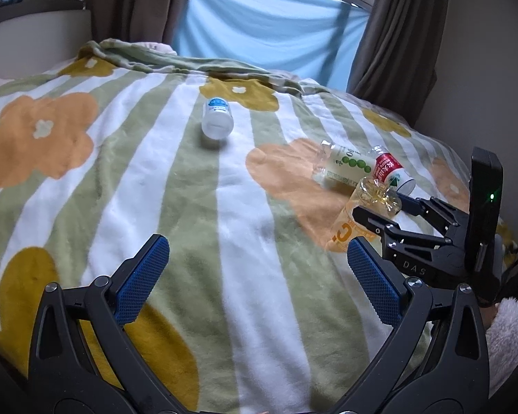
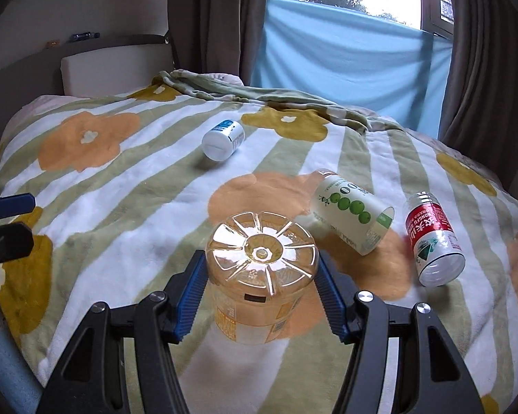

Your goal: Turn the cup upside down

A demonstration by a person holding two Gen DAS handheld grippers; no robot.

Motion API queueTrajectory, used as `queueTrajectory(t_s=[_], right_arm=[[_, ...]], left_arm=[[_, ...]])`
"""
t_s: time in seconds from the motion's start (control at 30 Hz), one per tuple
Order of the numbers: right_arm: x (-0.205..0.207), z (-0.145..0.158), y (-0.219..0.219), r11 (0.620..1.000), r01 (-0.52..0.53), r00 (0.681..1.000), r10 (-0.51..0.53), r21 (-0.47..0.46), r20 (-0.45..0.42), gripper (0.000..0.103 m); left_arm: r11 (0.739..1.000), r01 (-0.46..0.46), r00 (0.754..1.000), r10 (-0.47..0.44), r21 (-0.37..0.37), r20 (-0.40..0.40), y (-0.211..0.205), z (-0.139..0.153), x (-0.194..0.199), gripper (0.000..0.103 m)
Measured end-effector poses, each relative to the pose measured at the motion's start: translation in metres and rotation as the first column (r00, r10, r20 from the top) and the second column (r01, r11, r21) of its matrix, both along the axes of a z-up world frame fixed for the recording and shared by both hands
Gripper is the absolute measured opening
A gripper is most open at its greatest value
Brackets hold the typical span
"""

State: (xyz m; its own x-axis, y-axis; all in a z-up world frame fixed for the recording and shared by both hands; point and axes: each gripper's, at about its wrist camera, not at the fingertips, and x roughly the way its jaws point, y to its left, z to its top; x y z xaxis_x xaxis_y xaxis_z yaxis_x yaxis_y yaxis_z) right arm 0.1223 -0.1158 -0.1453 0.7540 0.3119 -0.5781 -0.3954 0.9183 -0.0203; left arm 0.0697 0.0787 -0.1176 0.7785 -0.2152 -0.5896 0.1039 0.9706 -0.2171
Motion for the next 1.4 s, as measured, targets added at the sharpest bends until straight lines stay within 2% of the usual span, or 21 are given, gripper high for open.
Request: queueTrajectory(t_s=[0.17,0.37,0.47,0.5,0.53,0.6,0.63,0.73,0.83,0.9,1.03,1.2,1.3,1.4], right_arm=[[-0.002,-0.015,0.001,1.000,-0.012,1.000,0.012,-0.010,0.002,0.057],[-0.007,-0.019,-0.003,1.000,-0.005,1.000,0.004,0.007,0.003,0.058],[-0.008,-0.017,-0.005,1.000,0.005,1.000,-0.005,0.030,0.010,0.079],[-0.009,-0.016,-0.006,0.999,0.004,1.000,-0.005,0.043,0.015,0.089],[-0.010,-0.014,-0.008,0.999,0.007,1.000,-0.008,0.052,0.019,0.093],[-0.009,-0.011,-0.010,0.998,0.022,1.000,-0.023,0.063,0.014,0.096],[-0.008,-0.011,-0.011,0.997,0.023,1.000,-0.022,0.068,-0.002,0.103],[-0.012,-0.005,-0.017,0.996,0.035,0.999,-0.035,0.086,-0.004,0.103],[-0.020,0.013,-0.031,0.989,0.044,0.999,-0.046,0.143,0.012,0.103],[-0.027,0.031,-0.043,0.983,0.055,0.998,-0.061,0.177,0.027,0.103],[-0.042,0.079,-0.061,0.984,0.116,0.990,-0.126,0.133,0.070,0.103],[-0.073,0.138,-0.089,0.956,0.226,0.953,-0.257,0.190,0.161,0.103],[-0.096,0.161,-0.099,0.937,0.281,0.918,-0.325,0.208,0.229,0.103],[-0.115,0.170,-0.103,0.925,0.319,0.888,-0.368,0.205,0.277,0.103]], left_arm=[[0.999,-0.005,1.000,0.005,0.039,-0.010,0.000,0.000,0.001,0.103],[1.000,-0.009,1.000,0.009,0.019,-0.017,0.003,0.000,0.002,0.103],[1.000,-0.006,1.000,0.007,0.026,-0.019,0.001,0.000,0.002,0.103],[1.000,-0.006,1.000,0.007,0.028,-0.019,0.001,0.000,0.002,0.103],[0.999,-0.007,1.000,0.008,0.032,-0.018,0.000,0.001,0.001,0.103],[0.999,-0.016,1.000,0.016,0.042,-0.009,0.000,0.005,0.000,0.103],[0.999,-0.019,1.000,0.019,0.045,-0.003,-0.001,0.008,-0.001,0.103],[0.998,-0.031,0.999,0.030,0.054,0.025,-0.003,0.021,-0.006,0.103],[0.996,-0.035,0.997,0.030,0.079,0.074,-0.006,0.040,-0.012,0.103],[0.992,-0.035,0.992,0.019,0.124,0.128,-0.012,0.058,-0.014,0.103],[0.983,-0.044,0.969,-0.001,0.176,0.246,-0.022,0.104,-0.015,0.103],[0.981,-0.050,0.934,-0.021,0.189,0.358,-0.038,0.146,-0.024,0.103],[0.982,-0.055,0.920,-0.021,0.180,0.392,-0.048,0.153,-0.037,0.103],[0.984,-0.078,0.912,0.004,0.163,0.411,-0.054,0.148,-0.052,0.103]])
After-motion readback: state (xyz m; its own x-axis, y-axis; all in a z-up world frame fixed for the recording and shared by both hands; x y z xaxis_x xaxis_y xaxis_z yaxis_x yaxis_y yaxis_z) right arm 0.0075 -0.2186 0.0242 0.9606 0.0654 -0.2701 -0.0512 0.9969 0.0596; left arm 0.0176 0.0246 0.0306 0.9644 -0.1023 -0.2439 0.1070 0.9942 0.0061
